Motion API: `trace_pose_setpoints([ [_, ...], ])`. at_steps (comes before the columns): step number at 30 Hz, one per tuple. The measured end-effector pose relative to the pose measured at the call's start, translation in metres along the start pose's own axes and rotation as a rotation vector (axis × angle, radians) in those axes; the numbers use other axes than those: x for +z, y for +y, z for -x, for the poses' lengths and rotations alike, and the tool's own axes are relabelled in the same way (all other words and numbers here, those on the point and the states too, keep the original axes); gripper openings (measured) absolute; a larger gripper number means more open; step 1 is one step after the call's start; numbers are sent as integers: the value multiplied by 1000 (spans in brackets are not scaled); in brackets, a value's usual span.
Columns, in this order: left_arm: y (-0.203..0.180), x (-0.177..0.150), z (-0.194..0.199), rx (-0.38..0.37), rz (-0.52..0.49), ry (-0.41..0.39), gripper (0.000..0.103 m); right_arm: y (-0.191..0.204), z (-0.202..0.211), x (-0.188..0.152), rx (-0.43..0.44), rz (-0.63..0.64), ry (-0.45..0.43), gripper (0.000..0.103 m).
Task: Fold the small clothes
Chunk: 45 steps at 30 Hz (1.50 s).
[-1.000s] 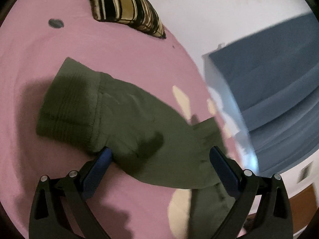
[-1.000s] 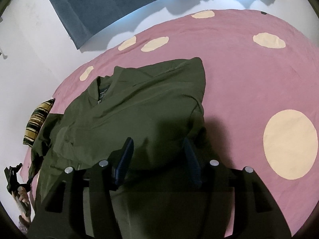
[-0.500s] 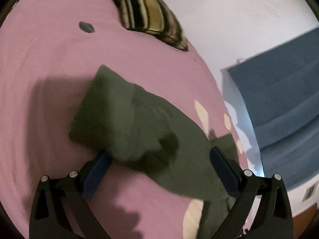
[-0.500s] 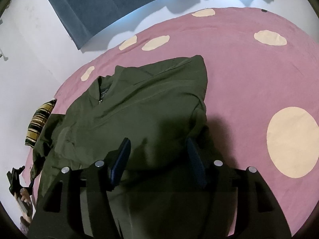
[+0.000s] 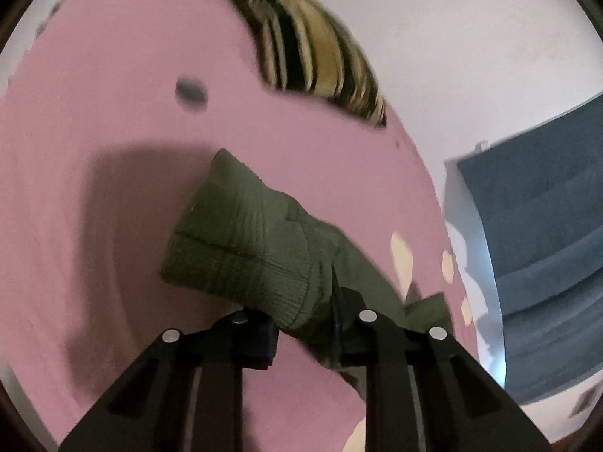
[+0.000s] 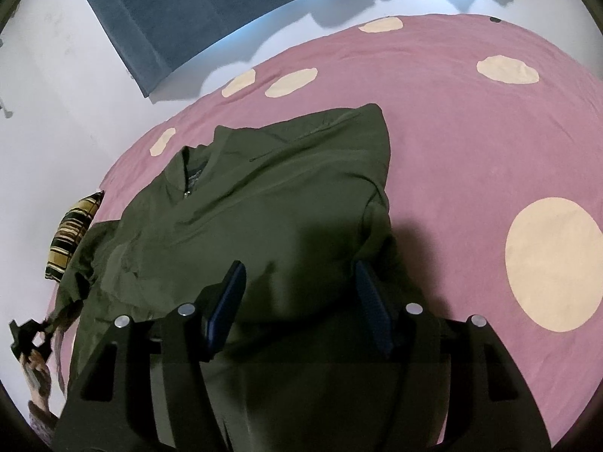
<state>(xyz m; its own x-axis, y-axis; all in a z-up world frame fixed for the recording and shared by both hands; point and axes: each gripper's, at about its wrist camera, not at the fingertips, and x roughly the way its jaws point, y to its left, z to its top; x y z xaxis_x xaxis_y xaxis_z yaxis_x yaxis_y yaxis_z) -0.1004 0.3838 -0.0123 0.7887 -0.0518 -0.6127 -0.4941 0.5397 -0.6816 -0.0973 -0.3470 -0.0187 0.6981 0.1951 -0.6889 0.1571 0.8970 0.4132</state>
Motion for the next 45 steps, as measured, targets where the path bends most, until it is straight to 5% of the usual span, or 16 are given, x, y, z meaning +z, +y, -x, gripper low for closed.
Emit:
trace_pose_setpoints([
  [6,-82,23,28,4,-172,-83,22,2,1,0,-6,-2,-6,60],
  [11,-194,-3,43,-76,-411,-100,21,3,3,1,-5,-2,-11,60],
  [17,-326,-98,34,-225,-659,-15,20,7,8,4,11,1,-21,60],
  [21,-381,-174,15,-298,-761,71,18,12,10,3,27,9,-26,60],
  [27,-414,-285,-24,-320,-890,199,18,11,6,0,44,1,-8,60],
  [34,-400,-387,-95,-221,-1016,389,18,8,-5,-3,67,-21,23,60],
  [37,-392,-408,-104,-223,-1055,451,28,6,-4,-2,84,-36,26,60],
  [42,-405,-431,-71,-345,-1126,472,75,-1,-3,-1,115,-77,33,60],
  [45,-414,-429,-36,-427,-1179,394,76,-4,0,1,128,-99,38,60],
])
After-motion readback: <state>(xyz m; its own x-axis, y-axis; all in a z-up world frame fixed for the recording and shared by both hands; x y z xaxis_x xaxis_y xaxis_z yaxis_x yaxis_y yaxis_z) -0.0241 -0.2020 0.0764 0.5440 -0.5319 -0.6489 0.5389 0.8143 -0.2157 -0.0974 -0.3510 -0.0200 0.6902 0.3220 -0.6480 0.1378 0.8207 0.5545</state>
